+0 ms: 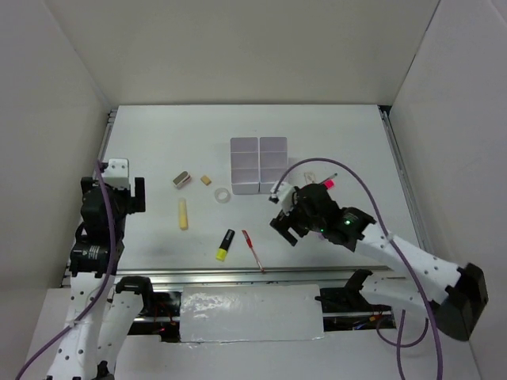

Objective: Sort the stationery into containers
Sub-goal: Pick up the pen from the corner of the board.

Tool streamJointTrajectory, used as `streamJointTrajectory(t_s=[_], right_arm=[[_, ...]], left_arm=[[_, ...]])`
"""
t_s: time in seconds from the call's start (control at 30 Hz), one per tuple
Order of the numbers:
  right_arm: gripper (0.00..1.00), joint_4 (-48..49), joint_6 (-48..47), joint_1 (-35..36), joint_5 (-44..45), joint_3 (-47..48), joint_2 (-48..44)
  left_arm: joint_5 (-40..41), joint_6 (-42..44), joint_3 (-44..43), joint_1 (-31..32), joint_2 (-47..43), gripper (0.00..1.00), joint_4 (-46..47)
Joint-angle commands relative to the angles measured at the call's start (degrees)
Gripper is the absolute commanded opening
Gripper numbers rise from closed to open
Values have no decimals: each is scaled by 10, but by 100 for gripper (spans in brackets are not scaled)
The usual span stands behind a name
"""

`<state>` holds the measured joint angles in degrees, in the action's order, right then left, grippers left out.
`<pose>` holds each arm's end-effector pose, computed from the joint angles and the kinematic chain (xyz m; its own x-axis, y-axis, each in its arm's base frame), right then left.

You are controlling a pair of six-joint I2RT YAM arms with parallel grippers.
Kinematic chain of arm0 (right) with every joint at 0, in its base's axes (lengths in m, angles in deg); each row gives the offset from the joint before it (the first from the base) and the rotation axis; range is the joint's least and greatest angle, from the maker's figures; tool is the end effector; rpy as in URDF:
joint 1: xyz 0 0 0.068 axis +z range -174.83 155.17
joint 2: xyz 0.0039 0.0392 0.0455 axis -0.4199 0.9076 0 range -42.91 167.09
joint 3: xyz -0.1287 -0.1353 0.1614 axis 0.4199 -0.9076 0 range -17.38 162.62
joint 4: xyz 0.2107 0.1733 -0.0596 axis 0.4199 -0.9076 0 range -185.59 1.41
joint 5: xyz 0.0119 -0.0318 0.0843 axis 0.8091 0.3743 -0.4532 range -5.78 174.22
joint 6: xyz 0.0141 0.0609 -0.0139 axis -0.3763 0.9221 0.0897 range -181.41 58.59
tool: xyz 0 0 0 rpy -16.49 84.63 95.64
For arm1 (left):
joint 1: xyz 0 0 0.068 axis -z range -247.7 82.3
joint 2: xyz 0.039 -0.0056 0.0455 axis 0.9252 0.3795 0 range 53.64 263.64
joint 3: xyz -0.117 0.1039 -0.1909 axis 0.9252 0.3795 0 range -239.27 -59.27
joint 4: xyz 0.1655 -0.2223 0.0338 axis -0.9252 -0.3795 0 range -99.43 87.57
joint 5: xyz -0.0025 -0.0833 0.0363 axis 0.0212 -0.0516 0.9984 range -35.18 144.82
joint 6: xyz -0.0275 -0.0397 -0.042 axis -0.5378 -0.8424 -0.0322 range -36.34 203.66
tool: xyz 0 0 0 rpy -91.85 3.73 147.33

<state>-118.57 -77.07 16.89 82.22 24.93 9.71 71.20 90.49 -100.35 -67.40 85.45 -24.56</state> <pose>0.1784 0.1616 0.2337 -0.2799 -0.6110 -0.7405 -0.7899 0.5850 -0.1842 0.1879 0.0130 0.3131 -0.2531 0.1155 -0.9605 -0.2416 0.9538 0.1784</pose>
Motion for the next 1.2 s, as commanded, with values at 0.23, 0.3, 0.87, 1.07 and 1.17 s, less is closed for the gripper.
streamJointTrajectory(t_s=[0.23,0.3,0.87,1.07,1.17], right_arm=[[73,28,251,170,23,184,339],[70,34,264,172,23,207,373],[52,-77,303,133,-18,351,582],[52,-100,297,121,-29,366,621],[46,-97,297,113,-34,363,627]], left_arm=[[62,-63,-71,-18,24,99,-43],[60,-88,-69,-19,30,99,-40],[44,-98,-29,-25,24,99,-18],[47,-95,-20,-26,16,99,-17],[44,-96,-13,-27,11,99,-17]])
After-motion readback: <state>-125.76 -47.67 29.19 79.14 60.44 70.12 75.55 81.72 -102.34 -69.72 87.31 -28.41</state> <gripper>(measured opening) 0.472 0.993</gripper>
